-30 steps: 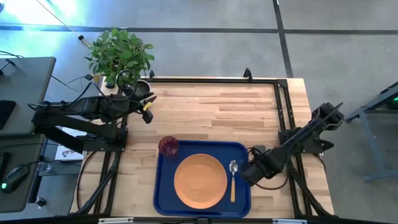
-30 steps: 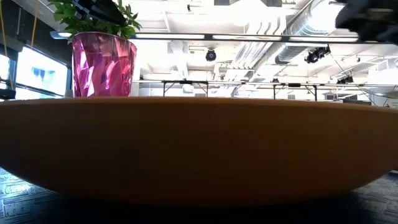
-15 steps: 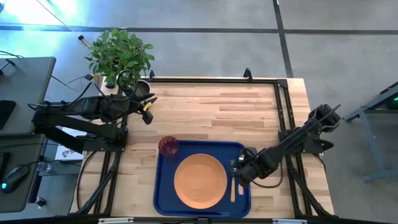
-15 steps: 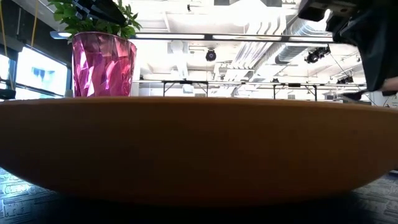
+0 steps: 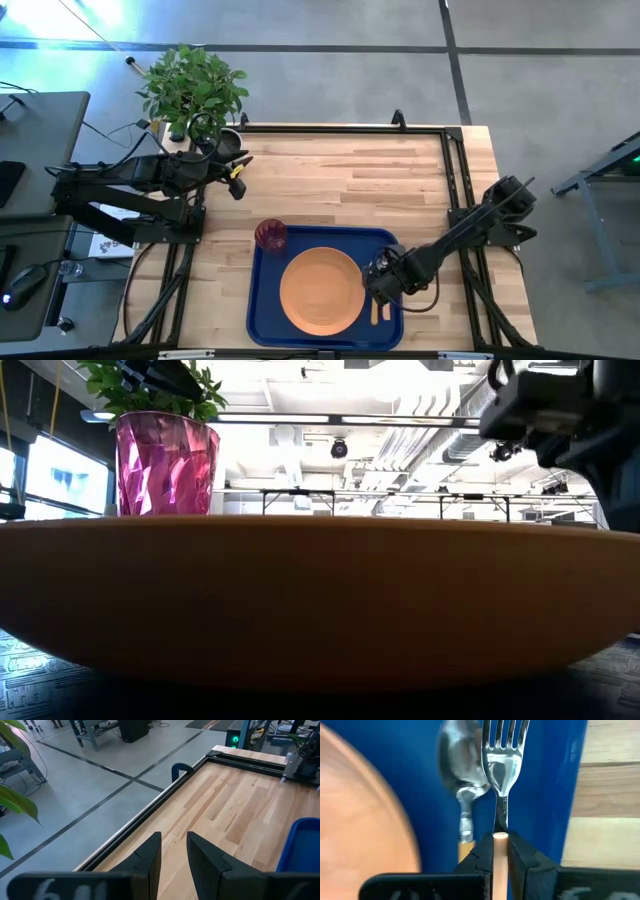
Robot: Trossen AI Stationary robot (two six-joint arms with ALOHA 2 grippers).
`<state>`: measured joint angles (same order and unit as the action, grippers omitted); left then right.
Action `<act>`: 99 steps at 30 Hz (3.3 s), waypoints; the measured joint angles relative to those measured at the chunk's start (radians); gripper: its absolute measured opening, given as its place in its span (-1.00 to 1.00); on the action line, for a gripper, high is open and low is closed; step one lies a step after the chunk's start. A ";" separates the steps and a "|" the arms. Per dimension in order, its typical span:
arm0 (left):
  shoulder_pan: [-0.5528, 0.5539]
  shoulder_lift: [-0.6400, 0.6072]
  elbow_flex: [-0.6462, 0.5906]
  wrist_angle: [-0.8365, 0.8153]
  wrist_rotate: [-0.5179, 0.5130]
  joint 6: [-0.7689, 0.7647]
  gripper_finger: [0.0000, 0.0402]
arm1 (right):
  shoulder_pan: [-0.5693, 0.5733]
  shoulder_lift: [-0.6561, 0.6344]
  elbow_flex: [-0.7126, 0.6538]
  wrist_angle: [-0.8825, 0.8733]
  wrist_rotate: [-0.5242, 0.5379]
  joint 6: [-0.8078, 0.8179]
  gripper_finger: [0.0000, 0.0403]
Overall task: Pick and place plate/cup/fork/spoon on tray
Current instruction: Put the orange fork on the blue serving tray to the right of the yellow spoon, then return to Home Position
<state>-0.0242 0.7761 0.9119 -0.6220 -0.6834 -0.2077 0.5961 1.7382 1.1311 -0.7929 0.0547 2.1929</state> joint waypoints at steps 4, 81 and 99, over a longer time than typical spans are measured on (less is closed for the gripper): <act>0.000 0.000 0.000 0.000 0.000 0.000 -0.60 | 0.000 0.038 0.000 -0.007 -0.026 -0.033 -0.97; 0.000 -0.130 0.001 0.014 0.559 -0.036 -0.60 | -0.003 -0.243 0.000 0.032 0.509 -0.282 -0.69; -0.045 -0.484 -0.492 0.545 0.826 -0.153 -0.60 | -0.014 -0.524 0.000 0.448 0.839 -0.954 -0.69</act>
<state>-0.0692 0.2923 0.4204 -0.0768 0.1430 -0.3609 0.5823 1.2140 1.1309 -0.3453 0.8940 1.2390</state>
